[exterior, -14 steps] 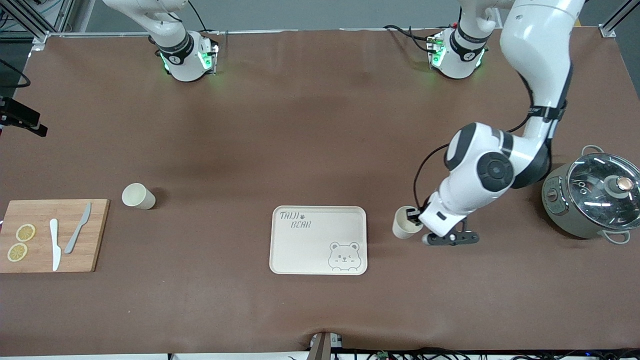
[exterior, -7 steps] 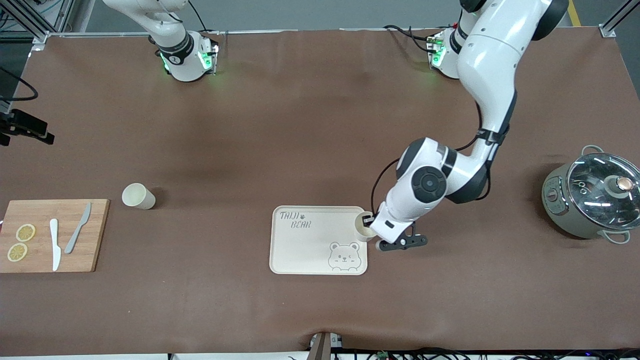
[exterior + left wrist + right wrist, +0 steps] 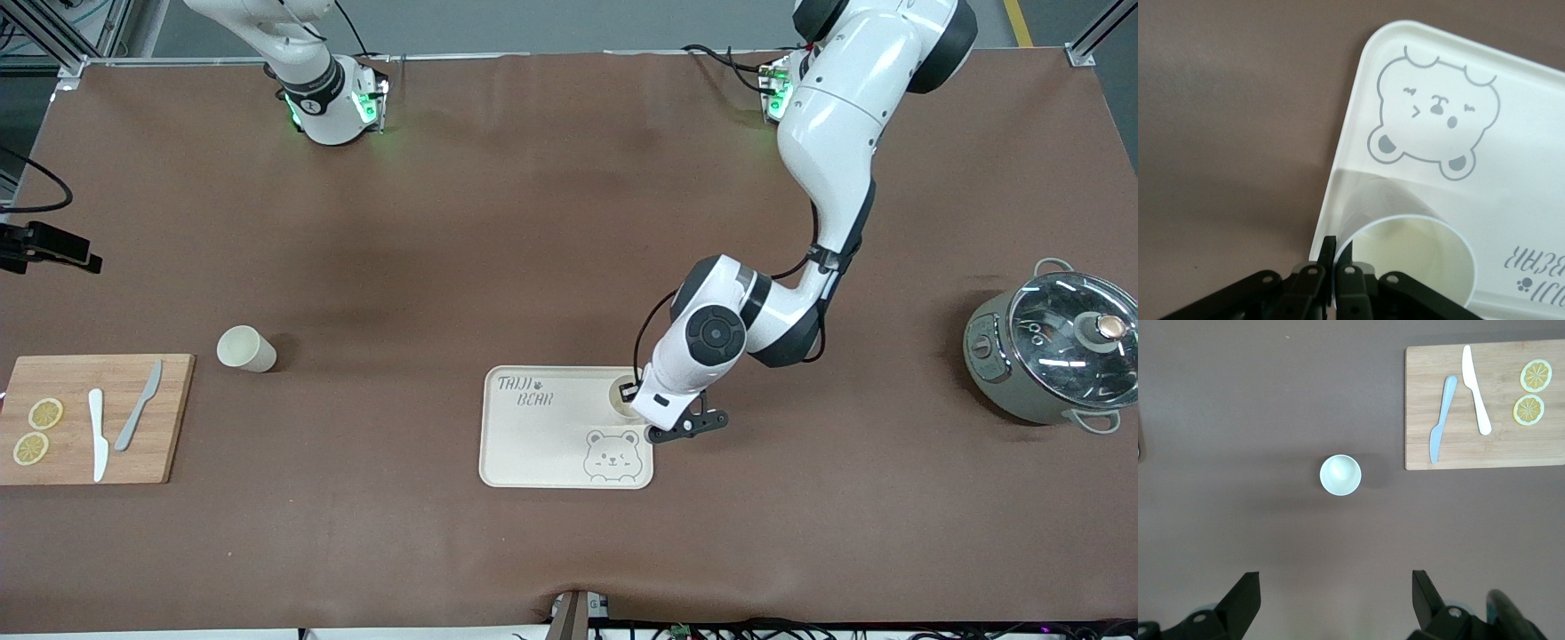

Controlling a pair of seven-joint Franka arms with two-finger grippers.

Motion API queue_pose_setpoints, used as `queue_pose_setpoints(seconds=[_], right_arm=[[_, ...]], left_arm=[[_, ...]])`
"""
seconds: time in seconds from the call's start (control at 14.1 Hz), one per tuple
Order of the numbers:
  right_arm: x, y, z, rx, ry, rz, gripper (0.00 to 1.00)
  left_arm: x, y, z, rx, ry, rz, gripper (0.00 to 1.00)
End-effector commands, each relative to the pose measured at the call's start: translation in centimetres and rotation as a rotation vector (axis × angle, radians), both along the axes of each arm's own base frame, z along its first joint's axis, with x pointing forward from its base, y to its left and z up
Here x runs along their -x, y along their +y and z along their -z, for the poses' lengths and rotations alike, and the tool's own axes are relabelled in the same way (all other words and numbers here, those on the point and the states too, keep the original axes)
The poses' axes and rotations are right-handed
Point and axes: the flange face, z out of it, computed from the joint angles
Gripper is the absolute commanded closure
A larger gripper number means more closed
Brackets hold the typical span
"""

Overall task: Place white IKEA cup upright on tray with both arms
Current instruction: 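Carry the cup with the left gripper and lower it onto the tray, then open the left gripper and lift it while the right gripper reaches the cup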

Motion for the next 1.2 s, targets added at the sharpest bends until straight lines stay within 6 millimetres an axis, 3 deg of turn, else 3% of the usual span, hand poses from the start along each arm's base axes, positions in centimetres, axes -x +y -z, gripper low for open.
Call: queue_pose_setpoints(seconds=[0.0,0.21,0.5,0.71,0.92,1.13], right_arm=[[-0.8,0.2,1.3,0.0,0.025,-0.009,0.0],[-2.7,0.4,5.0,-0.005,0.063,-0.015,0.0],[-4.7,-0.4,11.7,-0.016,0.142,-0.003,0.0],[-5.9,0.2,15.9,0.0,0.147,-0.021,0.0],[-5.5,-0.4,20.9,0.013,0.104,-0.015,0.0],[-4.8,-0.1,23.9,0.016,0.096,-0.02,0.0]], left_arm=[[-0.5,0.0,0.4,-0.001,-0.006,-0.008,0.03],[-0.8,-0.1,-1.6,0.012,-0.03,-0.019,0.0],[-1.7,1.2,-8.6,0.029,-0.098,-0.031,0.0],[-3.1,6.2,-14.9,-0.027,-0.129,-0.062,0.0],[-2.8,11.4,-21.4,-0.07,-0.106,-0.114,0.0],[-1.9,16.8,-26.4,-0.108,-0.071,-0.1,0.0]])
